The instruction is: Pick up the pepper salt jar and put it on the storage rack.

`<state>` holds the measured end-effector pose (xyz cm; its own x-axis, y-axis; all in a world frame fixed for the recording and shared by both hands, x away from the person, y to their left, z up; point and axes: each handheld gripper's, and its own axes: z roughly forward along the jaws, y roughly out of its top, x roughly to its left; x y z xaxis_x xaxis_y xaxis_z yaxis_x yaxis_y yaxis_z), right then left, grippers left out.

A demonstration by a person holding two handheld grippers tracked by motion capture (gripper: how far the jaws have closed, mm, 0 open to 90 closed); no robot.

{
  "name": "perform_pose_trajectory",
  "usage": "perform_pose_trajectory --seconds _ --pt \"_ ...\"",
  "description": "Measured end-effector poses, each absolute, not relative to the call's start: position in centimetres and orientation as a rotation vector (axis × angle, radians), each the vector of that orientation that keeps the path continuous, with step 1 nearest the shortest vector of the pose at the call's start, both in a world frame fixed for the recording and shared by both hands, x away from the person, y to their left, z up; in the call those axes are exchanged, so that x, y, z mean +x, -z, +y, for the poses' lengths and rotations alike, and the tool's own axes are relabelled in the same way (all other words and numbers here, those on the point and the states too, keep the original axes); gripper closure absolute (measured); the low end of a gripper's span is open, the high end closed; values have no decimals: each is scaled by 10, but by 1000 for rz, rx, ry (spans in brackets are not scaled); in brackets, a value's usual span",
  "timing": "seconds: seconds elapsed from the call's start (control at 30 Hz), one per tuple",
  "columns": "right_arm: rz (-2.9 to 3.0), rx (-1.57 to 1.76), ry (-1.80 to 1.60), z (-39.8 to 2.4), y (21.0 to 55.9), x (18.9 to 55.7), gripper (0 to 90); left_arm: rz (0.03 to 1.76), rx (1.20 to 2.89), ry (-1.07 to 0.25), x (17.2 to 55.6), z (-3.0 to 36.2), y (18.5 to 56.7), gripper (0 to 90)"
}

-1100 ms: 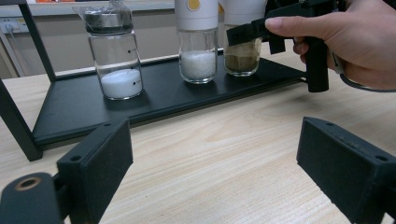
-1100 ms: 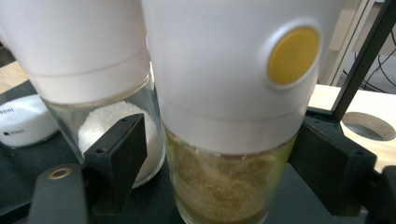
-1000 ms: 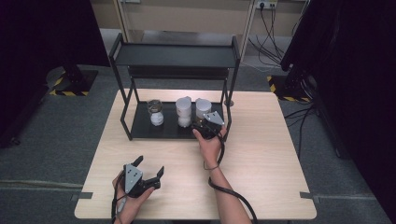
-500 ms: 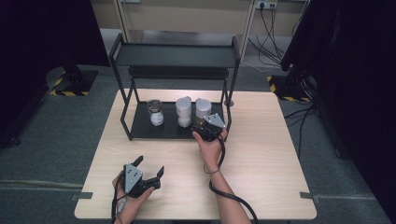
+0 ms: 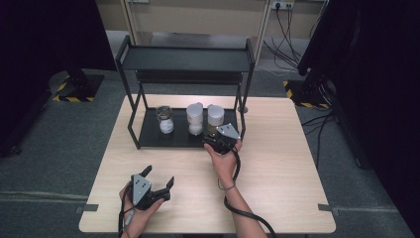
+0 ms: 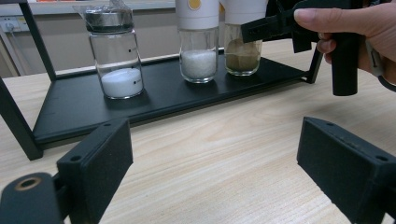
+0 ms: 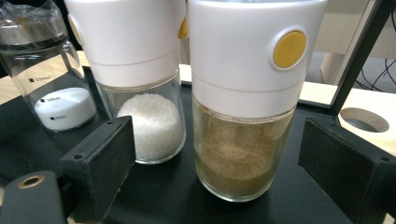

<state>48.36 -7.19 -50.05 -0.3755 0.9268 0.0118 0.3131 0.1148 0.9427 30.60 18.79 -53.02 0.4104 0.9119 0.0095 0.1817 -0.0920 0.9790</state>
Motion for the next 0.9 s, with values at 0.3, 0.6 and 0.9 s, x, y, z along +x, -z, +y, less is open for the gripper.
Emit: perform_pose_trajectory --seconds 0.3,0.6,0.9 --pt "1780 1190 -1282 -73 499 472 102 1000 1561 -826 306 188 530 100" --pt "1789 1159 -1288 -74 497 461 97 999 1561 -829 306 188 530 100" --pt "1799 1124 -1293 -80 493 448 92 998 1561 -830 306 188 530 100"
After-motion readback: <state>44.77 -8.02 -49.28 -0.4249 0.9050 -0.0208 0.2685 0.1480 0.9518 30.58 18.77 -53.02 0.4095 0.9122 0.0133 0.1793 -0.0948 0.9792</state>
